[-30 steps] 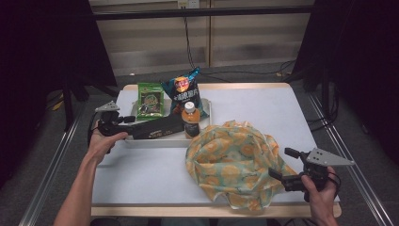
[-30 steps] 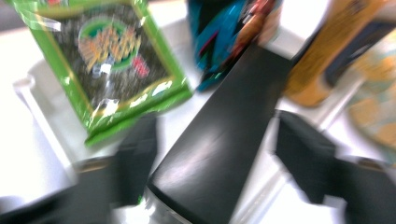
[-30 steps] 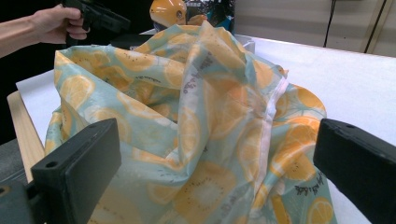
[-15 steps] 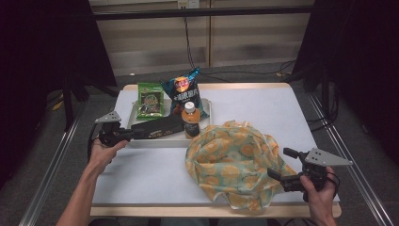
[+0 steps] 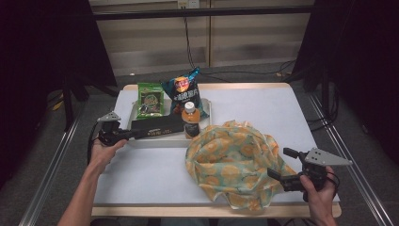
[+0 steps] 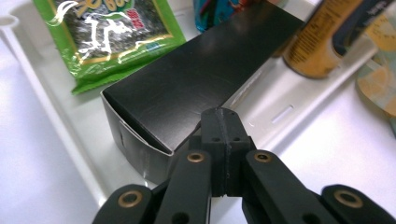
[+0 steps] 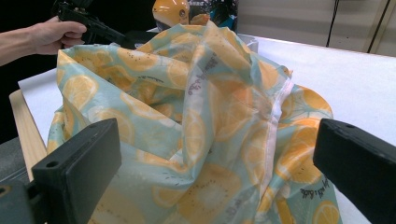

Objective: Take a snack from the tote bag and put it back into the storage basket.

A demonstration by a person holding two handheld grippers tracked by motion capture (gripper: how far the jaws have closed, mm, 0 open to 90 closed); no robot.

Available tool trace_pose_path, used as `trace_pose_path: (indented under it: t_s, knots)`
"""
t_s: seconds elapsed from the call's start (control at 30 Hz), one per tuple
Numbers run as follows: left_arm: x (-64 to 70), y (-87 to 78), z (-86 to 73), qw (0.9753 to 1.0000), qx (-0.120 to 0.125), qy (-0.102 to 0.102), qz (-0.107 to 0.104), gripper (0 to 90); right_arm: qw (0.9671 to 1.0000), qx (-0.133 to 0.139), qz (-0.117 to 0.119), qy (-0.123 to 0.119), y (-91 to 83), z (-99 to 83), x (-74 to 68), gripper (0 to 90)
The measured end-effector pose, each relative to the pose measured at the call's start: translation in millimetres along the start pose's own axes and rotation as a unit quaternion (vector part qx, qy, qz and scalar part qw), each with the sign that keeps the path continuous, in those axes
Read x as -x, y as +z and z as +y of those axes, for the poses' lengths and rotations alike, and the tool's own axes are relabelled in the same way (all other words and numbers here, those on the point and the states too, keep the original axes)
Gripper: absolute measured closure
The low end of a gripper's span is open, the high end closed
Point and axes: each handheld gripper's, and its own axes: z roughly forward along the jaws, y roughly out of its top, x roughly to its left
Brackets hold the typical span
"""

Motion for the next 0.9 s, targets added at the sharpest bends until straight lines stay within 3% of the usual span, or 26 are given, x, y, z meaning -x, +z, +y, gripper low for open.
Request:
trace_pose_path:
  t_s: [0.43, 0.7, 0.8, 0.9]
  knots:
    - [-8.9, 4.7, -0.6, 0.9997, 0.005, -0.019, 0.011, 86.7, 1.0, -0.001, 0.0, -0.001, 0.1, -0.9, 0.8, 0.5]
    - [-6.0, -2.6, -0.2, 0.9996, 0.017, -0.017, 0.014, 79.7, 1.0, -0.002, -0.001, -0.001, 0.3, -0.8, 1.8, 0.6]
    - [-2.6, -10.0, -1.0, 0.9992, 0.032, -0.017, 0.014, 75.8, 1.0, 0.001, 0.0, -0.002, -0.6, -0.3, 2.3, 0.6]
    - [6.4, -19.3, -1.8, 0.9988, 0.045, -0.005, 0.017, 64.0, 1.0, 0.001, -0.001, -0.002, -0.8, -0.1, 2.3, 0.6]
